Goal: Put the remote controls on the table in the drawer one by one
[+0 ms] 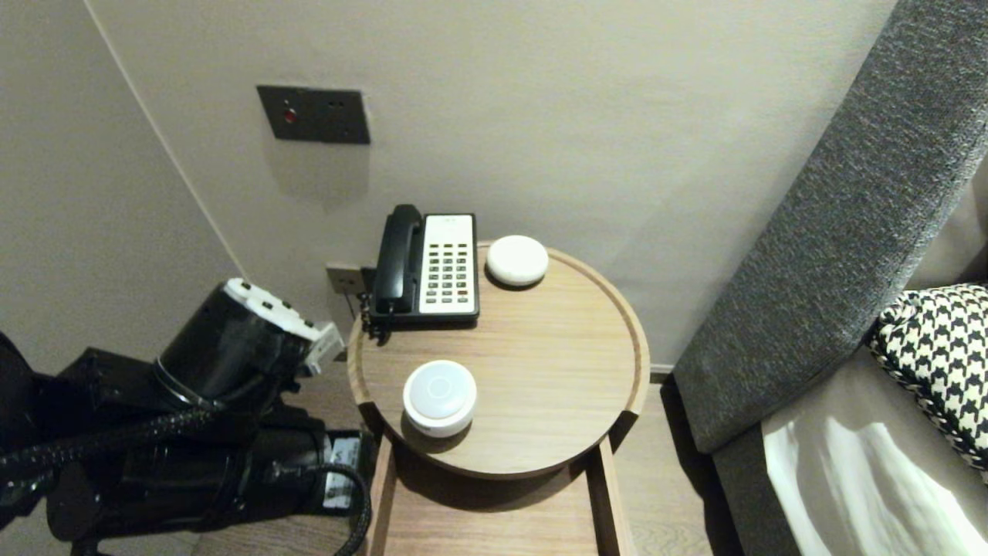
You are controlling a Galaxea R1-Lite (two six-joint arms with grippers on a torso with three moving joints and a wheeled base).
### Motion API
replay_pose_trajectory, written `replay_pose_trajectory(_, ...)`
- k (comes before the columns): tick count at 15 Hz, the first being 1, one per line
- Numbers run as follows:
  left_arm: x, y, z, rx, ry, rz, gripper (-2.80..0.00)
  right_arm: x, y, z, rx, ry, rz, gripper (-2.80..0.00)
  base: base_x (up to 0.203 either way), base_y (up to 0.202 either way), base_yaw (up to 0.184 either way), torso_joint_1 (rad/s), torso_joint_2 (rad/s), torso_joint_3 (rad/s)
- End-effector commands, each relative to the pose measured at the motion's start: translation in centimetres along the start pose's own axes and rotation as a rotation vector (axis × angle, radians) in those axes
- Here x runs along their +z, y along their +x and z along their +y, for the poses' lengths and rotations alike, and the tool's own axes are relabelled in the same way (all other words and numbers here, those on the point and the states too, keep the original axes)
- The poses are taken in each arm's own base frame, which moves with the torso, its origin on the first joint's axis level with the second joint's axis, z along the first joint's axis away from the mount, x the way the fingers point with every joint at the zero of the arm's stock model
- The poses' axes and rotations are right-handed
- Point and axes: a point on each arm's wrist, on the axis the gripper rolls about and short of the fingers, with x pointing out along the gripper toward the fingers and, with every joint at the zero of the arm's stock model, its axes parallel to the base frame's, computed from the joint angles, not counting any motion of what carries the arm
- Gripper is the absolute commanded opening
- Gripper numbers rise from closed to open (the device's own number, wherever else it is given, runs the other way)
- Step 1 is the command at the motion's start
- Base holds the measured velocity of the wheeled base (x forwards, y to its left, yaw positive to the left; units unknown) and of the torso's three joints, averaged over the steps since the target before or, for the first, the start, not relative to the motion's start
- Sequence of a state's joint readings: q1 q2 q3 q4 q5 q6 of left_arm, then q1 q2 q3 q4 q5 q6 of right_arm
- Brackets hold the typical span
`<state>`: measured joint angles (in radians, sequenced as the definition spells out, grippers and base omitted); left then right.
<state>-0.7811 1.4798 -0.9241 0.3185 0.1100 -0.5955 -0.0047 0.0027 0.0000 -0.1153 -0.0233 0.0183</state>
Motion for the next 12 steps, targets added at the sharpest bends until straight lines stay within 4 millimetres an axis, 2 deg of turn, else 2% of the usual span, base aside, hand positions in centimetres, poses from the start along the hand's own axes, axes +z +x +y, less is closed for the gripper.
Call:
replay_pose_trajectory(1,2.8,-1.6,-1.4,0.059,-0.001,-0.060,-2.80,-1.1,0.2,0.0,0.000,-0.001,0.039,-2.80,0.000,0.000,0.000,0.000,0.00,0.000)
replay_pose_trajectory(2,3.8,-1.9,-1.9,0.079,0.006,-0.060,-2.80,-1.1,0.2,0.0,0.000,-0.001,0.039,-2.80,0.000,0.000,0.000,0.000,0.00,0.000)
replay_pose_trajectory(5,5.1,-1.4,-3.1,0.141,0.072,-0.014,-2.80,-1.1,0.2,0.0,0.000,-0.001,0.041,-2.80,0.000,0.000,0.000,0.000,0.00,0.000)
replay_pose_trajectory(9,7.5,0.1,-4.8,0.186,0.148,-0.013,-2.80,-1.1,0.2,0.0,-0.002,-0.001,0.039,-2.80,0.000,0.000,0.000,0.000,0.00,0.000)
replay_pose_trajectory(12,8.0,0.4,-5.7,0.185,0.165,-0.012,-2.80,-1.1,0.2,0.0,0.000,-0.001,0.039,-2.80,0.000,0.000,0.000,0.000,0.00,0.000)
